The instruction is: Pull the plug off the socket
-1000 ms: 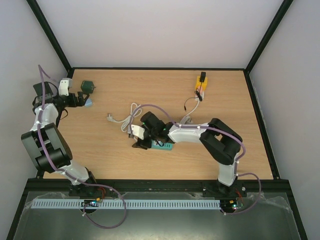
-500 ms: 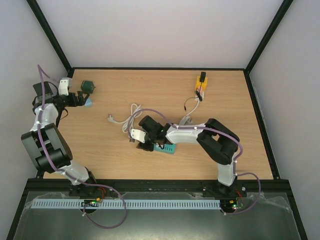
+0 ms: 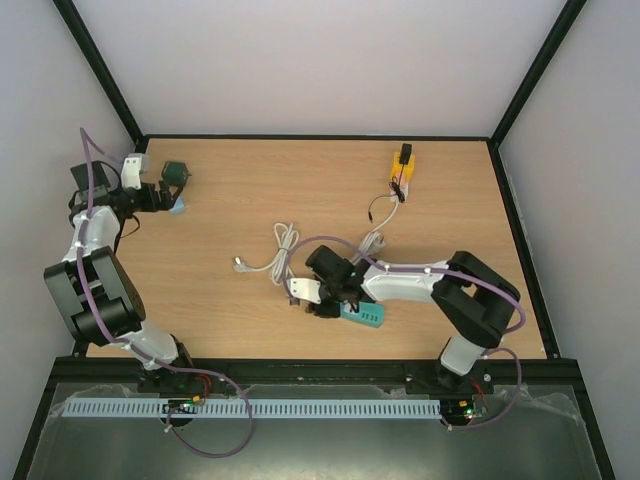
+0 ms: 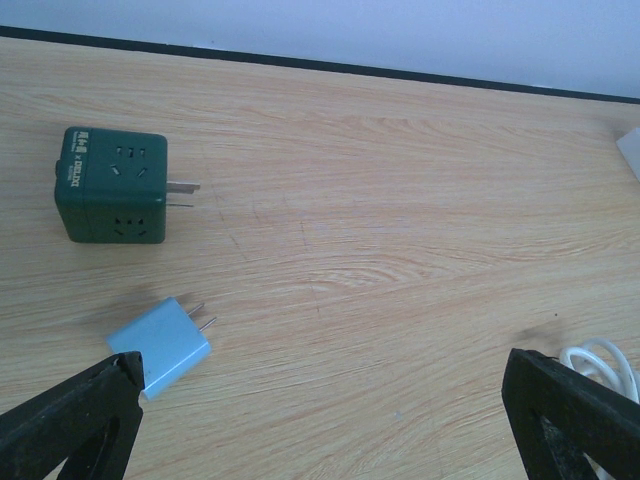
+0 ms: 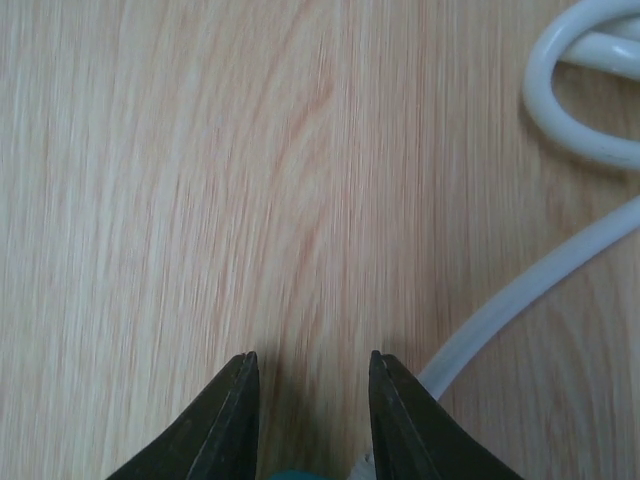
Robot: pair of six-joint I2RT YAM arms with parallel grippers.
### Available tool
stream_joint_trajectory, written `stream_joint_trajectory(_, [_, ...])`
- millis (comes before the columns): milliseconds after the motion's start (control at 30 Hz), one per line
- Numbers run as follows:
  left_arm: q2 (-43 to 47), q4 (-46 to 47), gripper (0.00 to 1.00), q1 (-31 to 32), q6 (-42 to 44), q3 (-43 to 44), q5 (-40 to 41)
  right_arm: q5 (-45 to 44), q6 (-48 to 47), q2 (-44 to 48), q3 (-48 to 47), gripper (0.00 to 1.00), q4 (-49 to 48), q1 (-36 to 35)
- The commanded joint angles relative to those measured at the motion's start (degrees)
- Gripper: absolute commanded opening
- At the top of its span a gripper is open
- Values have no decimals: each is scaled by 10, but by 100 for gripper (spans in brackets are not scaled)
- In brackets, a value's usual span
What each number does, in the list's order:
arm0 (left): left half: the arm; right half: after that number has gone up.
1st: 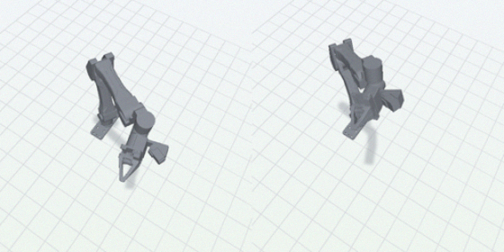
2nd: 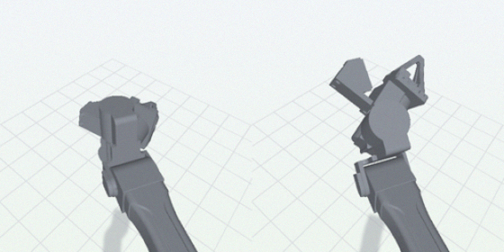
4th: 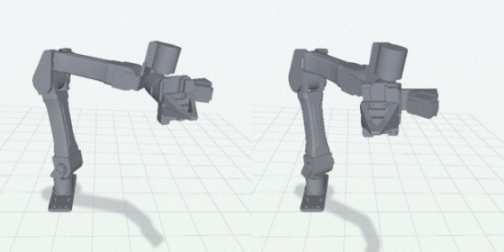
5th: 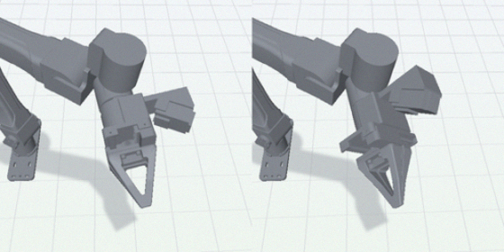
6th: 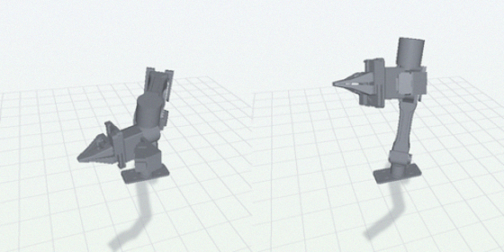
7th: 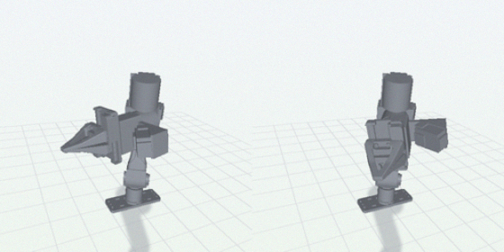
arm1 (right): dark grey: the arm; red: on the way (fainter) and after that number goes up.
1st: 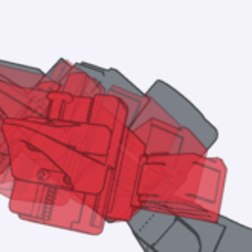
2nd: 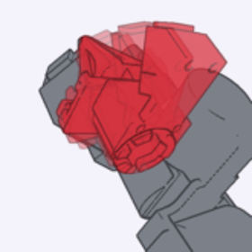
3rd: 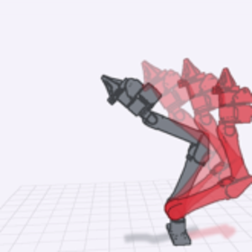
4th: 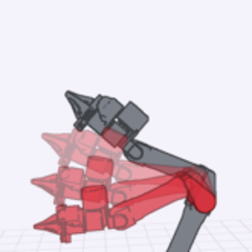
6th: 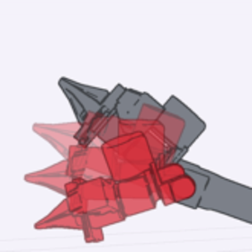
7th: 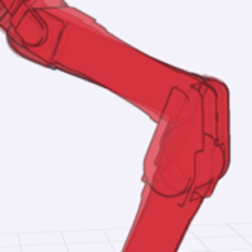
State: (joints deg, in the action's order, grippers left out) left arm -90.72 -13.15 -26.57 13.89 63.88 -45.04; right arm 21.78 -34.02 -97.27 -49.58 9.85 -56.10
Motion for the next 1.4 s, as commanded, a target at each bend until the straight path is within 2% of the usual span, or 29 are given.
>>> stream_joint_trajectory(0, [25,6,100,10,0,8,-9,-24,-70,24,53,29,123,34])
stream_joint_trajectory(333, [25,5,100,37,-1,22,1,-73,-213,104,110,29,218,155])
stream_joint_trajectory(500, [28,4,100,58,7,25,14,-78,-281,123,116,28,269,240])
stream_joint_trajectory(867, [25,-35,100,124,70,38,45,-135,-418,122,132,27,295,423])
stream_joint_trajectory(933, [26,-39,100,134,78,36,55,-118,-420,122,121,30,316,432])
stream_joint_trajectory(1100, [20,-44,100,141,84,38,56,23,-409,162,64,43,401,431])
stream_joint_trajectory(1167, [19,-46,100,145,87,40,56,72,-385,171,34,43,411,431])
stream_joint_trajectory(1233, [19,-46,100,149,87,40,57,103,-350,175,7,43,400,430])
stream_joint_trajectory(1367, [23,-44,100,155,86,38,63,119,-236,164,-24,44,318,431])
